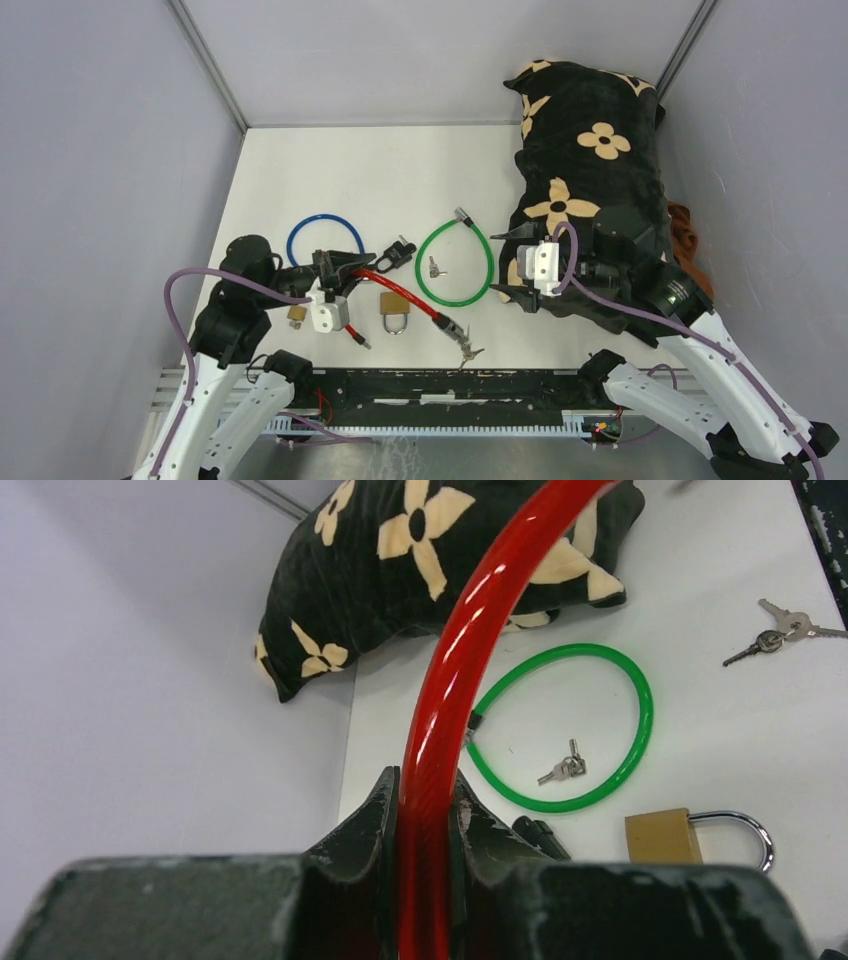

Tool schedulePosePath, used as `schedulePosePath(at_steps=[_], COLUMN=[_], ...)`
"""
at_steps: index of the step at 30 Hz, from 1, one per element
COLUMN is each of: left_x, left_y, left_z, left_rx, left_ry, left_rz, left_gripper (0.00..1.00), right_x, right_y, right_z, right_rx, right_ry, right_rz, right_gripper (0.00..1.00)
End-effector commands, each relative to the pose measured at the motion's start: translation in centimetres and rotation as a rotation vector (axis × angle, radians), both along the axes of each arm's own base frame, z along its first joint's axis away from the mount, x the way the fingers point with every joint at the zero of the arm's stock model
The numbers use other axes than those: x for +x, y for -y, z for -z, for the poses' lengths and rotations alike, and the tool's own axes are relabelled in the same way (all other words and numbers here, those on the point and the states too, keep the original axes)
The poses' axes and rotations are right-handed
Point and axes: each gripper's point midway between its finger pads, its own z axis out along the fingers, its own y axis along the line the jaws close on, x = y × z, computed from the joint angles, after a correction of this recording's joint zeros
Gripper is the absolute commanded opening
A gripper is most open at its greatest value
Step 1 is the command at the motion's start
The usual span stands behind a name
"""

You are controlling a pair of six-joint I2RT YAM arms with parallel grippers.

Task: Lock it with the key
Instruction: Lock the lock.

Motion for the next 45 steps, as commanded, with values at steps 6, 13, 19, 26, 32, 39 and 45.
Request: schedulePosePath(at_steps=[6,13,19,26,32,39,45], left_x=[-2.7,-3.5,-4.9,-5.5,-6.1,-6.5,-6.1], left_y=[1.1,1.3,1.8,2.0,2.0,2.1,2.0], left_z=[-4.2,-4.7,-6.0,-6.9,-6.9,-6.9,-6.7], left_rx=[-0.135,-0.136,-0.185,-0.212,-0.217,-0.233,-0.250], left_ry=[0.090,0.117,0.108,0.099,0.090,0.057,0.003], left_rz=[0.134,0.182,0.261,0.292,0.318,0.335,0.287], left_gripper=[0.02,0.02,0.02,0.02,0.02,0.02,0.02], right_x=[7.1,5.5,3.1,2.8,4.0,5.7,5.7], right_y=[3.1,-5.9,-13.7,-22.0,-26.2,-29.3,-28.7], right_z=[1.2,-0.6,-0.8,1.1,1.8,3.4,3.5], right_rx=[-0.039,0.278,0.422,0.468,0.542,0.549,0.494], right_ry=[0.047,-0.122,-0.174,-0.304,-0.411,-0.461,-0.405], right_rz=[0.422,0.034,-0.149,-0.211,-0.225,-0.198,-0.196], right_gripper=[0.84,0.78,0.79,0.80,0.80,0.79,0.81])
